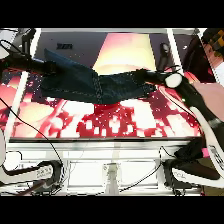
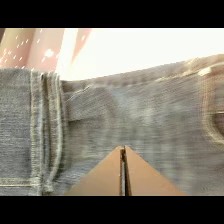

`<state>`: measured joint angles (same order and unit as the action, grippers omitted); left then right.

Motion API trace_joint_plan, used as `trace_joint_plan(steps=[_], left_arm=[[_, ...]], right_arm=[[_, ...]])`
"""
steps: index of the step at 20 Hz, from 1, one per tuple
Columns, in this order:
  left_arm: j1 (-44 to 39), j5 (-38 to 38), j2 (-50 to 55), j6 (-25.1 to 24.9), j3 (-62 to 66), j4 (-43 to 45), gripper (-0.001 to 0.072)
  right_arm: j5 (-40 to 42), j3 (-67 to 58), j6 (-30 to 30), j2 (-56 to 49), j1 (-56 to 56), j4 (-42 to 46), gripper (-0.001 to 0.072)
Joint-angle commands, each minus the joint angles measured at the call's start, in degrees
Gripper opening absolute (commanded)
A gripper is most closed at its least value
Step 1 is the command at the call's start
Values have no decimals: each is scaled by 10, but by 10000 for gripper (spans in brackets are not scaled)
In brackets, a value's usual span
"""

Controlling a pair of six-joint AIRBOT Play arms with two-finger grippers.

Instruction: Fold the clothes and pants, and hang the long-sleeved shirts on hangers.

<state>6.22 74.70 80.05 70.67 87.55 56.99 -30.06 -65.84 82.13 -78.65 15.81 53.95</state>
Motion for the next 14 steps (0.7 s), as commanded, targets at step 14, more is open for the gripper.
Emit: trace_joint_plan(steps=[14], left_arm=[[0,-66,-1,26,1,-18,30]], right_arm=[[-95,-282,147,-363,252,-43,35]])
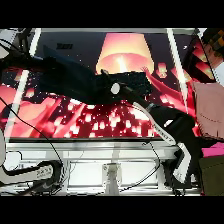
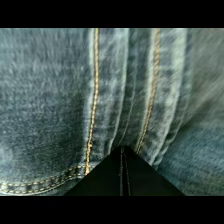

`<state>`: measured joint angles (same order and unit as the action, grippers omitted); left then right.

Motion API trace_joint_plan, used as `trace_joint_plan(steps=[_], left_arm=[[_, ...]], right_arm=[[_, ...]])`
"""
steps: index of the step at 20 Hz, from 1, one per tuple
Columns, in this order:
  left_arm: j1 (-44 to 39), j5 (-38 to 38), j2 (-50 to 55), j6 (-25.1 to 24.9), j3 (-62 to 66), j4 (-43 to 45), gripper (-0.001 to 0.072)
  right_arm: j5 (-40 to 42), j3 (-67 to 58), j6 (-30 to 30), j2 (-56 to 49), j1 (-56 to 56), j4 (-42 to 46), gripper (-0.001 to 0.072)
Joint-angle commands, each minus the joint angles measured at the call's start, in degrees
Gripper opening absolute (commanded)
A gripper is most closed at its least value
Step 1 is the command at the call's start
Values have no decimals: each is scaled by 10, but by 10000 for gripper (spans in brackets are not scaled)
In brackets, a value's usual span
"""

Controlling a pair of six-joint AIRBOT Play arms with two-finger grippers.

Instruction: Fold the clothes and pants, and hang the long-sleeved shirts on hangers.

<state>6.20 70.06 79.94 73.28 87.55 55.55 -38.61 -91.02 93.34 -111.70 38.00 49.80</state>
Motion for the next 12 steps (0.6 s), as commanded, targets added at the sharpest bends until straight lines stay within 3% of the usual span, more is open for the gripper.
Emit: trace_joint_plan(steps=[1,8,12], left_arm=[[0,-19,0,0,1,-7,30],[0,-21,0,1,0,-26,29],[0,-21,0,35,0,-26,29]], right_arm=[[-8,-44,42,-43,40,-3,35],[-12,-164,50,-95,78,19,35],[-101,-184,52,-89,9,40,36]])
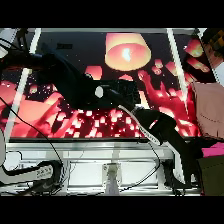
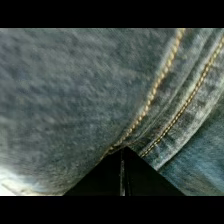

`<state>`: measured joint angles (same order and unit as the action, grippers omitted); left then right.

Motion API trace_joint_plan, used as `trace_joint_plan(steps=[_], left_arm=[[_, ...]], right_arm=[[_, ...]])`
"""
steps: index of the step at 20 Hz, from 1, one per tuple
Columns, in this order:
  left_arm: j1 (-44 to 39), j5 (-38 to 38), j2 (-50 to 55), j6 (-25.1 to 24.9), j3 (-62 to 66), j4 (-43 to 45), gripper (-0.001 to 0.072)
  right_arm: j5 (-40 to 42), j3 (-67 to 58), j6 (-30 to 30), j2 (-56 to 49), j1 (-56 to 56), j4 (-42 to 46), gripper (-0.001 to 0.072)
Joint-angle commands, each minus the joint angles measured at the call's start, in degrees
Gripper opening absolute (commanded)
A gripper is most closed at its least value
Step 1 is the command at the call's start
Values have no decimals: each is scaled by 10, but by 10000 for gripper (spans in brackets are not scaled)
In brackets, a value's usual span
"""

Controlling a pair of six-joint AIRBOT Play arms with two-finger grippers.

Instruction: Fold the clothes and pants, and hang the long-sleeved shirts on hangers.

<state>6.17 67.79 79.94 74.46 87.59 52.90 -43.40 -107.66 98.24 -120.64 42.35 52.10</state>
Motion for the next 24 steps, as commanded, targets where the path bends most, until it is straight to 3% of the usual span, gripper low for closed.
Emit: trace_joint_plan(steps=[1,4,10,15,18,19,21,22,24], left_arm=[[-1,5,0,30,0,0,29],[-20,10,0,60,0,37,28],[-125,-17,16,120,0,61,28],[-245,-129,70,202,0,47,30],[-308,-236,107,229,0,-52,42],[-327,-274,120,229,0,-106,105],[-362,-323,140,228,0,-195,664],[-376,-332,148,227,0,-218,709],[-396,-331,156,199,0,-230,709]], right_arm=[[-81,-18,3,7,-57,21,36],[-131,-18,3,31,-120,28,36],[-151,-18,-17,117,-200,80,37],[-174,-18,-42,191,-254,127,37],[-190,-18,-63,220,-288,134,37],[-194,-18,-64,227,-299,136,37],[-206,-18,-64,235,-321,143,37],[-214,-18,-64,236,-332,143,37],[-232,-18,-64,237,-352,144,37]])
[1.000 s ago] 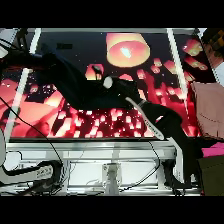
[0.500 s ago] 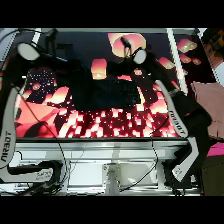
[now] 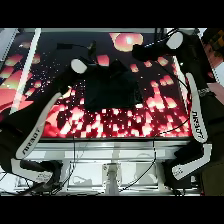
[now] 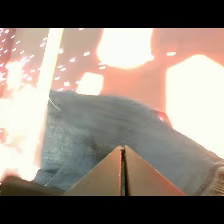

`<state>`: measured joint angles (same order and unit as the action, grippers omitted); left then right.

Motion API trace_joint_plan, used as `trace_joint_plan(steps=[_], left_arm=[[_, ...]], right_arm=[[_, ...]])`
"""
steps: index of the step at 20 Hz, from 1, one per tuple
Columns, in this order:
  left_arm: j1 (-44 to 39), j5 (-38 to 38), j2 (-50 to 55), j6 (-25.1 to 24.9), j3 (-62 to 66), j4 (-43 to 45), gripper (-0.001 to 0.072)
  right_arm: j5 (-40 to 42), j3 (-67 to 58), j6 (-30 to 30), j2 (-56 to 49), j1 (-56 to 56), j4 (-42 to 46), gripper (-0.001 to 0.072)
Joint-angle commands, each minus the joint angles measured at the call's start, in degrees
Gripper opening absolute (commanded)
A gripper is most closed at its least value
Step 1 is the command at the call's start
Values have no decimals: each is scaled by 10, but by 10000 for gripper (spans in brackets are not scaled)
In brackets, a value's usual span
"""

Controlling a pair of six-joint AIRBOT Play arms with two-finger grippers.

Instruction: Fold the clothes and pants, and hang the long-sleeved shirts on hangers.

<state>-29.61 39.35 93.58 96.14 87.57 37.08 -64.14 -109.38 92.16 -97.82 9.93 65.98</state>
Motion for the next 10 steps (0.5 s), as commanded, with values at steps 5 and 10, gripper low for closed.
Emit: trace_joint_plan(steps=[5,10], left_arm=[[-25,-39,16,-152,0,-71,699],[65,-27,17,-203,0,22,205]], right_arm=[[-76,0,-66,10,-64,23,37],[-136,-1,-113,12,-99,48,38]])
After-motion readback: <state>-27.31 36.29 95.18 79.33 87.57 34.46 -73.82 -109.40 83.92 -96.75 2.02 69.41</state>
